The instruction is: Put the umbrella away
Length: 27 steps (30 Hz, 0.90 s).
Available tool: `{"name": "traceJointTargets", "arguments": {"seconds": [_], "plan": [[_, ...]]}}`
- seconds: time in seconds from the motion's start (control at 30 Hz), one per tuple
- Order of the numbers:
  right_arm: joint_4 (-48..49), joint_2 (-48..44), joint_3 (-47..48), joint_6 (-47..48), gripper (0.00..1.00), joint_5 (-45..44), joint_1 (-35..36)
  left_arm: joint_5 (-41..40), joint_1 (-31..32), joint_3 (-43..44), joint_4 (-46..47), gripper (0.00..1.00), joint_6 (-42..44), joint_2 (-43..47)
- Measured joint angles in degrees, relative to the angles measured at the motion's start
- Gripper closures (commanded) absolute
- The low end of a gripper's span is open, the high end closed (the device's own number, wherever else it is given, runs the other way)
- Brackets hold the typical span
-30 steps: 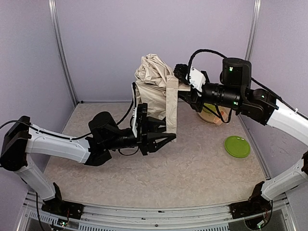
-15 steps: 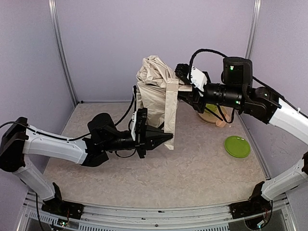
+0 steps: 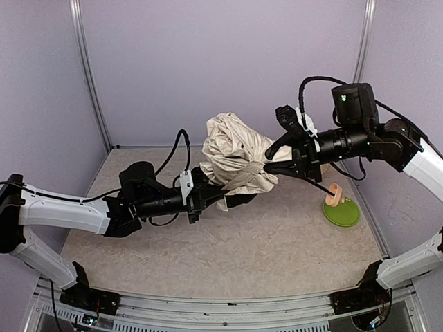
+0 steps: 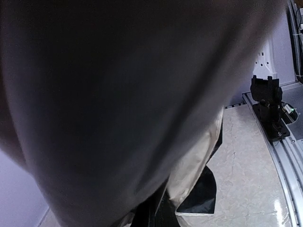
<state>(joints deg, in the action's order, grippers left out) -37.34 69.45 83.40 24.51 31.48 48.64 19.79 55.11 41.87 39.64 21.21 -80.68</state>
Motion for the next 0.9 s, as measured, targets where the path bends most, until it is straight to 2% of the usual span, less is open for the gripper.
{"name": "traceJointTargets", "arguments": {"seconds": [0.2,0.4,0.6,0.73,0.9], "plan": [[-5.68,3.41,0.46,-0.15,1.00,6.60,1.20,2.27,-2.60,3.98,0.52,1.00,6.27,-5.07],[-8.41,5.66,-1.36,1.18,1.00,7.45,3.19,8.44,-7.17,8.15,1.88,1.00,13.73,-7.17],[-4.90,6.27,-10.08,1.57,1.00,7.96,4.04,11.91,-5.75,15.04,-4.02,1.00,24.90,-9.38],[-2.05,8.04,-14.88,1.36,1.00,9.46,4.22,9.68,-2.47,15.43,-9.86,1.00,33.55,-9.38],[1.20,8.85,-18.38,0.31,1.00,11.34,4.55,7.54,-0.87,14.40,-14.51,1.00,39.21,-7.76]]}}
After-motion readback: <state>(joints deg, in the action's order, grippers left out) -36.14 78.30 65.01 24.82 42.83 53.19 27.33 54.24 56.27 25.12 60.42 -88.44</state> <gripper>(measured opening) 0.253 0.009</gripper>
